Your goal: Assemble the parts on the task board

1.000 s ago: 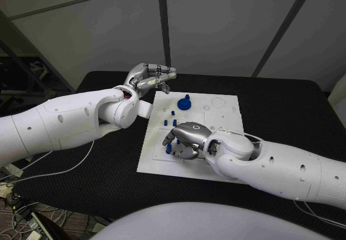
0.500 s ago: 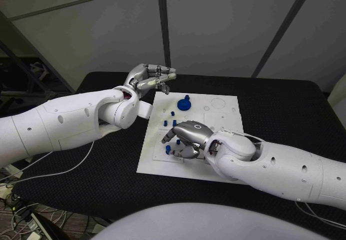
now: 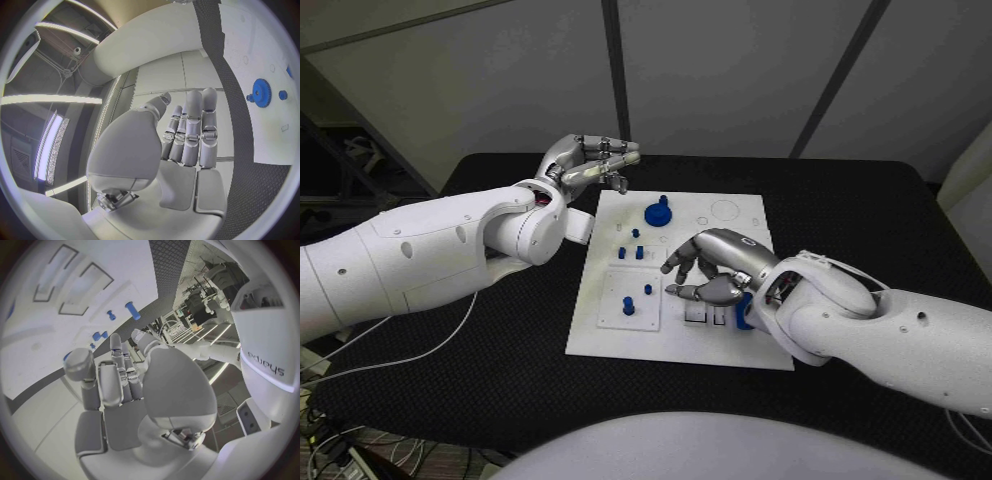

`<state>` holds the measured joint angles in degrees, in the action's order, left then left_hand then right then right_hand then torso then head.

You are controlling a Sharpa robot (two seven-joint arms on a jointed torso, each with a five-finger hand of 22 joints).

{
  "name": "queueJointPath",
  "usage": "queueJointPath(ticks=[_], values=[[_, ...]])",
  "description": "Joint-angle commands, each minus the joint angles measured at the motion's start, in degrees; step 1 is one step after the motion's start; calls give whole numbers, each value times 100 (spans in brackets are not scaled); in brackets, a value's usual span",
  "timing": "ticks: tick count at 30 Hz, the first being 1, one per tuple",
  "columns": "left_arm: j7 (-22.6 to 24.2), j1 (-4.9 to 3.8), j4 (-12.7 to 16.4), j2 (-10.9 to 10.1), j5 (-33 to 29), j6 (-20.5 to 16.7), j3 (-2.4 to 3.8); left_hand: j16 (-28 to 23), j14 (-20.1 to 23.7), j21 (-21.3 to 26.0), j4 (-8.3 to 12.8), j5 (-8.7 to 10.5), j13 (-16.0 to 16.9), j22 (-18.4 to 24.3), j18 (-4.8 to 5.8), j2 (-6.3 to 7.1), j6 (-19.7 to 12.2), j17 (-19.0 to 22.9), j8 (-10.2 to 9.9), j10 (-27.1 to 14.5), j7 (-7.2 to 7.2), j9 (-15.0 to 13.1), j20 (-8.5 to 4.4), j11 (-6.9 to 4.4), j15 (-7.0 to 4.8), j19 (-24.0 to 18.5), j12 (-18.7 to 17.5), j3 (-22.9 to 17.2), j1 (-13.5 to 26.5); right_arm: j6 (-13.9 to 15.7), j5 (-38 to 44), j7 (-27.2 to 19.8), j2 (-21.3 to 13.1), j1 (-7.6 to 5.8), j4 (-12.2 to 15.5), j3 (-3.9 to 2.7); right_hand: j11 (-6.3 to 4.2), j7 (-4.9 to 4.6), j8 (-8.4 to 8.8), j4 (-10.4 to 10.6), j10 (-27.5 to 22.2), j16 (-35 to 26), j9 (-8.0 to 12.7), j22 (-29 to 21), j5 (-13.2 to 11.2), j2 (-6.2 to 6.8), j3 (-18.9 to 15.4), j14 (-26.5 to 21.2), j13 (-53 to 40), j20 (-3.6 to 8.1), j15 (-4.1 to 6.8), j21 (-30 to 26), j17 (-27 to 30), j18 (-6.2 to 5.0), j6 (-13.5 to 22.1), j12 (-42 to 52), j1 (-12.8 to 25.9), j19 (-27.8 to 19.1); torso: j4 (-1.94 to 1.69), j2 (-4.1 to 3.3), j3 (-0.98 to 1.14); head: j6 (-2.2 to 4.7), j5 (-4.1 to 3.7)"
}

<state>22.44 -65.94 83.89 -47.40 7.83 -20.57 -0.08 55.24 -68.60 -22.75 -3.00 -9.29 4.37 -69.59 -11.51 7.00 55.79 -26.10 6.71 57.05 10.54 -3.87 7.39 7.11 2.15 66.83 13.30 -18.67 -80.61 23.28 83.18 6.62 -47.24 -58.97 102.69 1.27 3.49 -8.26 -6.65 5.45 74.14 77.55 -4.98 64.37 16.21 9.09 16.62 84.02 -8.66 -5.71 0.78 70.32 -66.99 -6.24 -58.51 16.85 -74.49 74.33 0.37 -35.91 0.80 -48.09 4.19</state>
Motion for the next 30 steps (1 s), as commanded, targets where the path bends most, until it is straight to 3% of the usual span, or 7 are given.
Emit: queueJointPath(ticks=[1,2,4,7,15,20,30], values=[[34,9,-6,-18,-8,69,4,-6,55,19,2,-22,-9,9,109,-10,-32,5,-9,-42,-22,2,32,-12,1,-12,18,26,-33,301,-1173,622,-360,-14,190,-40,-180,184,-236,179,641,296,-78,334,579,105,-504,313,-2851,206,191,273,-441,106,-153,2952,208,239,91,31,23,79,-149],[35,14,-7,-23,-8,70,4,-6,55,19,2,-22,-9,9,109,-10,-32,5,-9,-42,-22,2,32,-12,1,-12,18,26,-33,310,-1251,707,-454,-17,229,-50,-200,177,-312,281,828,427,-109,461,655,38,-605,347,-4415,204,171,372,-674,144,-192,4324,307,315,112,37,24,91,-175],[36,25,-10,-33,-8,72,3,-6,56,19,2,-22,-9,10,109,-10,-31,6,-8,-43,-22,1,32,-12,1,-12,20,27,-33,312,-1361,899,-650,-21,315,-65,-217,202,-531,380,651,616,-215,656,948,-85,-933,377,-5980,193,187,526,-968,190,-76,5761,228,420,137,44,27,107,-206],[34,36,-15,-39,-8,74,3,-6,56,20,3,-21,-9,10,109,-10,-31,6,-8,-44,-23,1,32,-12,1,-12,21,27,-33,221,-1398,1163,-903,-25,437,-77,-182,195,-801,604,802,796,-360,893,894,-190,-1254,426,-6755,176,154,707,-1310,228,-19,6375,310,549,179,50,21,127,-294],[31,47,-31,-31,-8,81,3,-6,56,20,3,-21,-9,10,109,-10,-31,6,-8,-44,-23,1,32,-12,1,-12,21,27,-33,-251,-821,1824,-1252,-20,625,-82,-160,181,-1109,824,830,977,-547,1131,785,-199,-1696,480,-7010,153,131,887,-1676,277,221,6542,237,678,239,47,5,133,-389],[32,48,-34,-36,-8,85,3,-6,56,20,3,-21,-9,10,109,-10,-31,6,-8,-44,-23,1,32,-12,1,-12,21,27,-33,-463,-319,2216,-1311,44,715,-77,-157,186,-1274,1091,829,1034,-642,1211,663,-200,-1997,499,-7044,147,124,946,-1797,293,338,6544,274,721,225,49,-10,117,-415],[39,50,-37,-46,-8,93,3,-4,59,23,1,-21,-9,12,110,-11,-27,10,-4,-50,-25,0,32,-12,2,-12,27,31,-31,-631,-126,2485,-1216,109,682,-65,-152,183,-1421,1139,754,1049,-725,1234,728,-247,-2371,501,-6958,138,118,958,-1831,297,454,6441,670,729,236,45,-6,122,-402]])
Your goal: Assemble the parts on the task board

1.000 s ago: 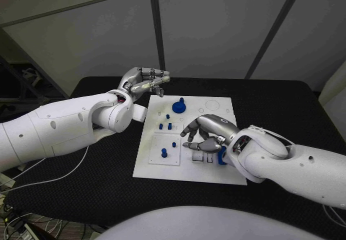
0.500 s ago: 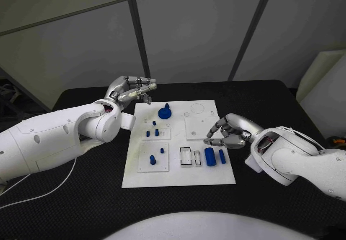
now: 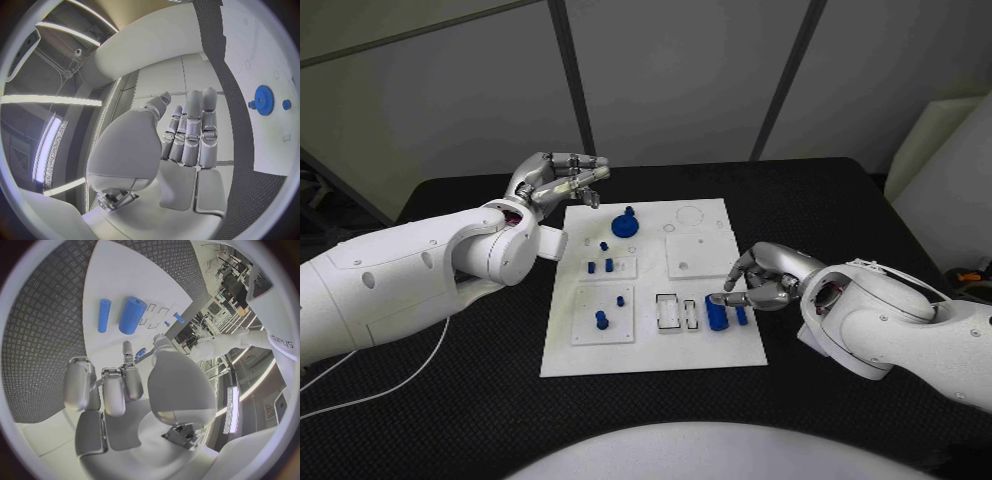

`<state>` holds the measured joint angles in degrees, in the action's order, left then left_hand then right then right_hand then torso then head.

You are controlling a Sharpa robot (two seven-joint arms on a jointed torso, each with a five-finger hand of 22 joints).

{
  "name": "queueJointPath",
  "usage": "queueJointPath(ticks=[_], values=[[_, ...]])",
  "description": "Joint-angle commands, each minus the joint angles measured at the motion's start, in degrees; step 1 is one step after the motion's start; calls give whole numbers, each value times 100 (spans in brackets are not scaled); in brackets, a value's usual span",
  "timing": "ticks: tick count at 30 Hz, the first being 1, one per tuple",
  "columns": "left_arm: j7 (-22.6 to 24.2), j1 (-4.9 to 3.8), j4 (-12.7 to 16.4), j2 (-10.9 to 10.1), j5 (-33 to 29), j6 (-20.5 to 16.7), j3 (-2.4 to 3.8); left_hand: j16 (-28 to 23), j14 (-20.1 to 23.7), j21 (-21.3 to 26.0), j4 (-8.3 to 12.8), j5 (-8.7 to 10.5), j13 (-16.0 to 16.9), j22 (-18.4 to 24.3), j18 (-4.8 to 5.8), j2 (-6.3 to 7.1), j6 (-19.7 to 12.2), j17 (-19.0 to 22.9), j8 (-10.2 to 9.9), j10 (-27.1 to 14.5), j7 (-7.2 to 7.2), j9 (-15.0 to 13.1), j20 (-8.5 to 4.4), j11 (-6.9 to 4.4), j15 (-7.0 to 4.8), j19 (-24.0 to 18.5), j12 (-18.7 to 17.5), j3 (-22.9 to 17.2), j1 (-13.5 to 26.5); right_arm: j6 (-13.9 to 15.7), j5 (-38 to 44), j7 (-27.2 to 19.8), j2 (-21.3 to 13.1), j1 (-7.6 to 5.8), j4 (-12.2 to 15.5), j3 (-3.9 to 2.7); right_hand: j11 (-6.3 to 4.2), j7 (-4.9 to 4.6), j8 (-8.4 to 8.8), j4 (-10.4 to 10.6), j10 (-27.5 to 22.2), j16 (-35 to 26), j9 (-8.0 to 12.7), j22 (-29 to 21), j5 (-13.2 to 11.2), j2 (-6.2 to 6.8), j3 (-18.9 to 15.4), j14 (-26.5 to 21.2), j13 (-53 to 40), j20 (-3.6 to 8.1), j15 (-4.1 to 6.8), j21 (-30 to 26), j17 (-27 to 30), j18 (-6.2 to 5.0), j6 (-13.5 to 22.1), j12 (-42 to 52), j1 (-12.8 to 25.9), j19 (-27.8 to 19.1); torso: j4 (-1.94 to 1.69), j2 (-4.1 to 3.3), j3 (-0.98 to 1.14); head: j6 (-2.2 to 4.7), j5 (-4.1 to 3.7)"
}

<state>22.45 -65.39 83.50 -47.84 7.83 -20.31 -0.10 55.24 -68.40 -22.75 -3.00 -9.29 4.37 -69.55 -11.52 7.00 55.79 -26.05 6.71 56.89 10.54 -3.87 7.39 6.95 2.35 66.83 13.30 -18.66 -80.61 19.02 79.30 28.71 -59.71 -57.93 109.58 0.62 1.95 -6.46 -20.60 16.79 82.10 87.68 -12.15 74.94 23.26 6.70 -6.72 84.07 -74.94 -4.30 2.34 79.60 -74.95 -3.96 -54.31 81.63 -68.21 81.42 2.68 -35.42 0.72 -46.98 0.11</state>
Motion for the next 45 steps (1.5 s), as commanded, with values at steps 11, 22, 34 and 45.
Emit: queueJointPath(ticks=[11,22,34,45], values=[[42,1,3,-8,-7,70,4,-4,40,23,1,-21,-9,8,110,-11,-27,5,-4,-34,-25,0,32,4,-18,-12,27,31,-31,-402,368,441,159,86,-134,14,-1,11,-84,7,-60,38,-39,174,-13,-6,-105,497,-311,-3,-37,24,-1041,68,39,-65,83,16,9,-21,-9,10,25],[52,3,30,-29,-7,62,5,-2,41,26,-6,-19,-10,10,111,-12,-27,9,-3,-40,-23,0,33,5,-17,-12,33,38,-21,-615,518,542,321,256,-249,16,-9,21,-139,9,-67,45,-69,189,-38,-26,-143,500,-305,-1,-32,34,-1059,71,30,-79,123,24,9,-25,-14,-14,28],[52,3,49,-60,-7,61,5,-2,41,26,-6,-19,-10,10,111,-12,-27,9,-3,-40,-23,0,33,5,-17,-12,33,38,-21,-455,608,659,500,350,-415,17,-41,58,-279,-7,-50,55,-155,236,20,-204,-124,504,-331,18,-7,67,-1083,81,17,-84,26,51,4,-21,-23,-49,48],[53,3,55,-73,-7,63,5,-2,41,26,-6,-19,-10,10,111,-12,-27,9,-3,-40,-23,0,33,5,-17,-12,33,38,-21,11,208,859,471,367,-393,17,-103,122,-493,-37,-25,73,-367,328,787,-413,-118,514,-354,69,47,131,-1131,102,10,-124,-297,105,9,-13,-23,-45,60]])
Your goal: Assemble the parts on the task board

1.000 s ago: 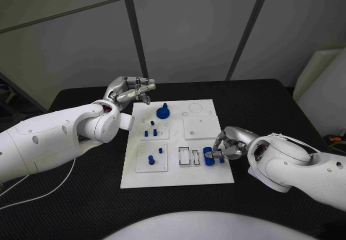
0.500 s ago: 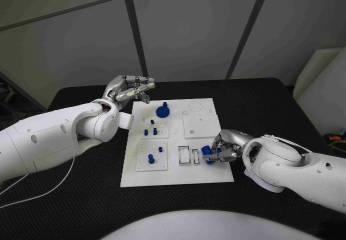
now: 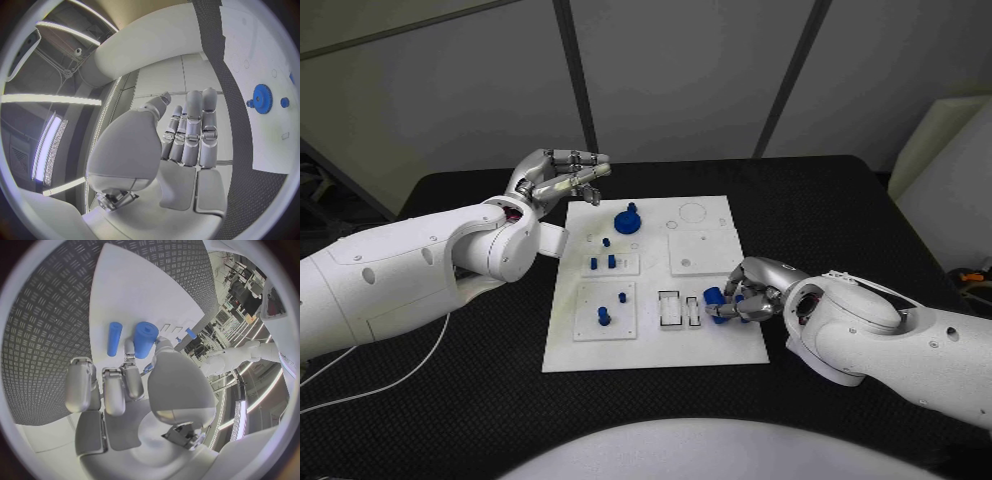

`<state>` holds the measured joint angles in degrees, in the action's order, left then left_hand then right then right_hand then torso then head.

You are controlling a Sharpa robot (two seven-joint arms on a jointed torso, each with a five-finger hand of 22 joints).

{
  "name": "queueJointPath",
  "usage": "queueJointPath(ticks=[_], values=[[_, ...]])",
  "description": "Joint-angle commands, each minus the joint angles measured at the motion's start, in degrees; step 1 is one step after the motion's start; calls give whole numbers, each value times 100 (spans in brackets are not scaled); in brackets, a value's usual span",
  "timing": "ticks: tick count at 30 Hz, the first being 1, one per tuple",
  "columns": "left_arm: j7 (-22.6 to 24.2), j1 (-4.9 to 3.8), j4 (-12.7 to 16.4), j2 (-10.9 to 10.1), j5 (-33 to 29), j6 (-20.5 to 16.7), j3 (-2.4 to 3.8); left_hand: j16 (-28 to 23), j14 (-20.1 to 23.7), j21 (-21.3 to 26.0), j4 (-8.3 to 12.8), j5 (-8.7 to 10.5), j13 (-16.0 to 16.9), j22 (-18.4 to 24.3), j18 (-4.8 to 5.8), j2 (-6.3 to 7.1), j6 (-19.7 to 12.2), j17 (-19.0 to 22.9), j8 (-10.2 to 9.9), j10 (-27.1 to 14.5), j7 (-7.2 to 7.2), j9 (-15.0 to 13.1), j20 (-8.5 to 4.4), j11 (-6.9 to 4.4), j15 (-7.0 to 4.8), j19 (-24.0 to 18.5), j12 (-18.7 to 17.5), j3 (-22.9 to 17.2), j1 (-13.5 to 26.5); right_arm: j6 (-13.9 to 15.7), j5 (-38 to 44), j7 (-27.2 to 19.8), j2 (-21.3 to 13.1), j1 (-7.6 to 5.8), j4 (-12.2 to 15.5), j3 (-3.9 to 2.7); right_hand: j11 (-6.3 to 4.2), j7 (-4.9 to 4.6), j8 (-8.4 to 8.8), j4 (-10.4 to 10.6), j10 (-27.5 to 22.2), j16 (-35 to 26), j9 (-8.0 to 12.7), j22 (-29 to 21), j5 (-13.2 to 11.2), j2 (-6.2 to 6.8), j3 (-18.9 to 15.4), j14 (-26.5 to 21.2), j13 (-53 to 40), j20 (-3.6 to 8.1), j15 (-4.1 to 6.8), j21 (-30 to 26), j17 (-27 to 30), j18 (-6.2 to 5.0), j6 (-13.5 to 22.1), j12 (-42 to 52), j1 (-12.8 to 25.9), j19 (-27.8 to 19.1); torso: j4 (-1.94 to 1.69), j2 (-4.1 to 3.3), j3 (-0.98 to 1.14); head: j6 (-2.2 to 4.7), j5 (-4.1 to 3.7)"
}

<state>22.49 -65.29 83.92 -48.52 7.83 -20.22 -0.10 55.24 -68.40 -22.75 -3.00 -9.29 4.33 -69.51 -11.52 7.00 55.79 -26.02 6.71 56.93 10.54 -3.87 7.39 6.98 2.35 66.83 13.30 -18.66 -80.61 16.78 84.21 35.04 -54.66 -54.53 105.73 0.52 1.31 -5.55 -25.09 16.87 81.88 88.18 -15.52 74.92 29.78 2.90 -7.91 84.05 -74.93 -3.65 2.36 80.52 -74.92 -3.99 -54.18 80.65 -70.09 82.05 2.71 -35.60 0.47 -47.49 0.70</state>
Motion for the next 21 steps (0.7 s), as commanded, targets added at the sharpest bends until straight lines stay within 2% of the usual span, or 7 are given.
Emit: queueJointPath(ticks=[1,5,11,16,21], values=[[49,-7,13,-5,-7,54,5,-2,41,26,-6,-19,-6,6,111,-12,-27,6,-3,-44,-23,0,33,2,-17,-12,33,38,-21,299,-341,213,-45,27,11,27,-45,37,-60,-47,3,28,-48,342,216,-36,0,518,-363,8,50,46,-1144,107,-10,-23,-137,49,6,4,3,10,7],[48,-7,14,-9,-7,53,5,-1,43,28,-5,-20,-6,8,111,-12,-31,9,-4,-51,-23,1,33,2,-17,-12,39,41,-22,683,-638,124,-86,27,127,27,-61,54,-100,-54,4,33,-99,358,367,-27,-11,520,-361,19,62,57,-1156,111,-28,-40,-223,58,5,2,-3,26,-1],[50,-6,10,-4,-7,50,5,-1,43,28,-5,-20,-6,8,111,-12,-31,9,-4,-51,-23,1,33,2,-17,-12,39,41,-22,1192,-856,-28,-151,24,330,24,-73,69,-132,-36,12,39,-137,381,426,-39,-25,524,-367,26,71,74,-1172,116,-63,-44,-226,72,4,5,-4,45,-7],[52,-6,8,5,-7,49,5,-1,43,28,-5,-20,-6,8,111,-12,-31,9,-4,-51,-23,1,33,2,-17,-12,39,41,-22,1426,-911,-119,-173,20,483,20,-81,77,-148,-28,33,52,-156,418,439,-47,-37,530,-392,31,77,103,-1202,125,-82,-26,-213,96,-4,-2,-13,65,-13],[53,-6,9,11,-7,50,5,-1,43,28,-5,-20,-6,8,111,-12,-31,9,-4,-51,-23,1,33,2,-17,-12,39,41,-22,1457,-961,-166,-95,18,529,18,-85,83,-156,-25,46,55,-167,421,443,-52,-44,532,-407,33,80,105,-1209,125,-92,-16,-202,98,-3,-10,-9,68,-8]])
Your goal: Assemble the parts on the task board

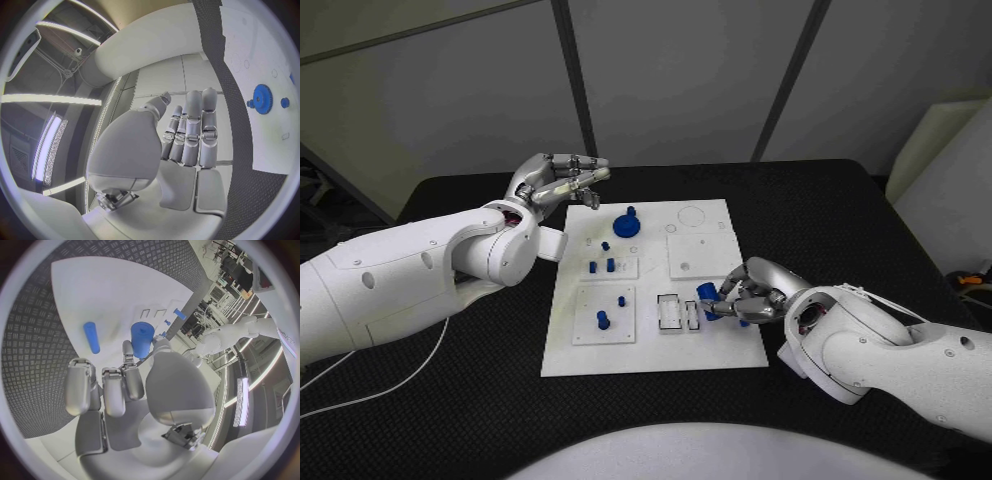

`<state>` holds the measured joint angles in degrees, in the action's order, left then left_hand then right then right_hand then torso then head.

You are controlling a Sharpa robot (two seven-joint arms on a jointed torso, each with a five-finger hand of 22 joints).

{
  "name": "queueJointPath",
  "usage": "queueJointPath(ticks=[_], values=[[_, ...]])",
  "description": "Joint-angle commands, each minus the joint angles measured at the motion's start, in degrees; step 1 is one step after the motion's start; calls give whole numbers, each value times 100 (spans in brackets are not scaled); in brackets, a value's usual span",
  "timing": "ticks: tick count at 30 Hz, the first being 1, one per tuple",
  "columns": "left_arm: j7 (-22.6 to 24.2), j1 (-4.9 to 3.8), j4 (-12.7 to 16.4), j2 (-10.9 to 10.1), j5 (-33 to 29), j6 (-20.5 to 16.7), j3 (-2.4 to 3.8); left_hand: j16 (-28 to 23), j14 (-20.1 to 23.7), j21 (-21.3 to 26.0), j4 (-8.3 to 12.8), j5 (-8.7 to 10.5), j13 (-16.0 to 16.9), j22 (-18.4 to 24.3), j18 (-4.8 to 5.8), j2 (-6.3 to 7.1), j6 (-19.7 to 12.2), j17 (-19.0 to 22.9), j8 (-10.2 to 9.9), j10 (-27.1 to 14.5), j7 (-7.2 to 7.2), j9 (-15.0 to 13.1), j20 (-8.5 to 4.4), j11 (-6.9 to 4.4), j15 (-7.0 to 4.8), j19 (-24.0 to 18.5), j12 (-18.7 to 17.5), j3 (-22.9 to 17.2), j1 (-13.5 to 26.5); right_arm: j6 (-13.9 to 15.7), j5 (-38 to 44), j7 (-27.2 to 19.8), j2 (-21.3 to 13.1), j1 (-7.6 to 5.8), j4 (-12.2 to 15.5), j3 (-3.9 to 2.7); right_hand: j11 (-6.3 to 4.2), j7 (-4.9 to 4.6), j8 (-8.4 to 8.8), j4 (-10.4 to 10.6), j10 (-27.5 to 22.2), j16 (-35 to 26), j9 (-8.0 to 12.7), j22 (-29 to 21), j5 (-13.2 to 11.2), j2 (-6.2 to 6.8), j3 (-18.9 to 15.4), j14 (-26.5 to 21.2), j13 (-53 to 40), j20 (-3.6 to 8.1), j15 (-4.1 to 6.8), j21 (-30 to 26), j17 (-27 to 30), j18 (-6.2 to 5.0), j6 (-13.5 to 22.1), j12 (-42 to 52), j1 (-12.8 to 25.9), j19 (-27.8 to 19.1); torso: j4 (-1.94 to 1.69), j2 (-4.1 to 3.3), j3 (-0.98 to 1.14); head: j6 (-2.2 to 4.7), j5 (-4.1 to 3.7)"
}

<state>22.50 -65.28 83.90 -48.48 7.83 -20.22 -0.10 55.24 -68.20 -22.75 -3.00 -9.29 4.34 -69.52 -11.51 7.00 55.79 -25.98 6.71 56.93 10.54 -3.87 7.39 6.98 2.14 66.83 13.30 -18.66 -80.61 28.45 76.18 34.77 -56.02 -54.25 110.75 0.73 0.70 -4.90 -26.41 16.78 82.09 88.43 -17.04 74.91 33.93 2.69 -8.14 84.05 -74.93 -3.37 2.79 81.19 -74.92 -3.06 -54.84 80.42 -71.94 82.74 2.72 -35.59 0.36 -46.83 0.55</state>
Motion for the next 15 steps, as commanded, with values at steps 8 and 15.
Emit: queueJointPath(ticks=[8,15], values=[[52,-7,12,18,-7,51,5,-1,23,28,-5,-20,-7,8,110,-12,-31,5,-4,-51,-23,0,33,2,4,-12,39,41,-22,-149,-251,-80,291,-12,-117,-6,-30,24,-34,-10,9,26,-39,417,-11,-38,-51,530,-380,12,45,34,-1201,30,-33,-25,22,25,-8,-10,-9,-14,16],[49,-7,8,33,-7,56,5,2,25,31,1,-21,-7,10,110,-9,-34,9,-4,-58,-22,1,33,2,3,-12,46,44,-30,-336,-287,-57,524,-12,-240,-9,-31,25,-36,-9,11,29,-48,418,-27,-47,-60,532,-382,14,46,34,-1207,31,-31,-25,37,26,-1,-13,3,-20,49]])
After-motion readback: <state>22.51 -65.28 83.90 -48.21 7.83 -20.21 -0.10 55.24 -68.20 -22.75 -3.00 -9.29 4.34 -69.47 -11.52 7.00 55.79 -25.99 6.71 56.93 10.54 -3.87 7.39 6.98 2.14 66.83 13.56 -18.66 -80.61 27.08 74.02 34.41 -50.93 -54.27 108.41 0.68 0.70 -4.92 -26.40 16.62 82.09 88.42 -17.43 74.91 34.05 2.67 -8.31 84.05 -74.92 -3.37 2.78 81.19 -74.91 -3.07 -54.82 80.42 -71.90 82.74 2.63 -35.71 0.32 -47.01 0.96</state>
